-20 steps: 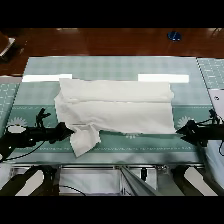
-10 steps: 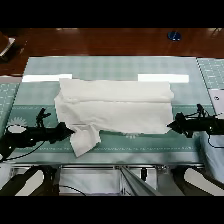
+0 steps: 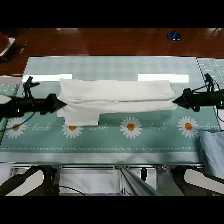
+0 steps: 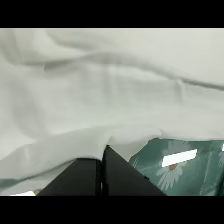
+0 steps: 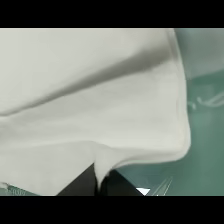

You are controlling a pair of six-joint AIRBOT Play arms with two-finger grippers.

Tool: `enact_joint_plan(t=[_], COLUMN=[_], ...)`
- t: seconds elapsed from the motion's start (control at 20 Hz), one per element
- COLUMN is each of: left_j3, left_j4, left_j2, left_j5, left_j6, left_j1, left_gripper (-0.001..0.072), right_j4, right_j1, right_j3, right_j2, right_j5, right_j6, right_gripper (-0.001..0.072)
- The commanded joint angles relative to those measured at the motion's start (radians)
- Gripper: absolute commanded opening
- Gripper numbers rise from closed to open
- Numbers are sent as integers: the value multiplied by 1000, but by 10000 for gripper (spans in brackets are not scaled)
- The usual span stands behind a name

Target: Fold the shirts.

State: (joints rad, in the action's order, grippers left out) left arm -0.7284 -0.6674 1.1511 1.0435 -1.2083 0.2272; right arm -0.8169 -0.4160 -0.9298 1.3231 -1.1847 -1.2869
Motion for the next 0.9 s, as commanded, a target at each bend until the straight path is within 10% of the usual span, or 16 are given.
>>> enact_joint_plan(t=[0.0,0.45,0.5,0.55,0.85], left_j3=[-256,-735,-746,-755,-835], left_j4=[3,2,3,2,-320], left_j2=[202,662,680,692,603], left_j5=[-26,-12,2,40,293], left_j6=[-58,-183,-172,-159,-241], left_j1=[-40,-90,-92,-94,65], left_gripper=[18,20,144,518,509], right_j4=[8,76,89,89,-89], right_j1=[53,71,71,71,-77], right_j3=[-181,-510,-518,-525,-590], right_j2=[122,452,473,484,433], right_j5=[8,20,31,33,-47], right_j6=[-19,-76,-74,-67,-103], right_gripper=[23,48,252,422,413])
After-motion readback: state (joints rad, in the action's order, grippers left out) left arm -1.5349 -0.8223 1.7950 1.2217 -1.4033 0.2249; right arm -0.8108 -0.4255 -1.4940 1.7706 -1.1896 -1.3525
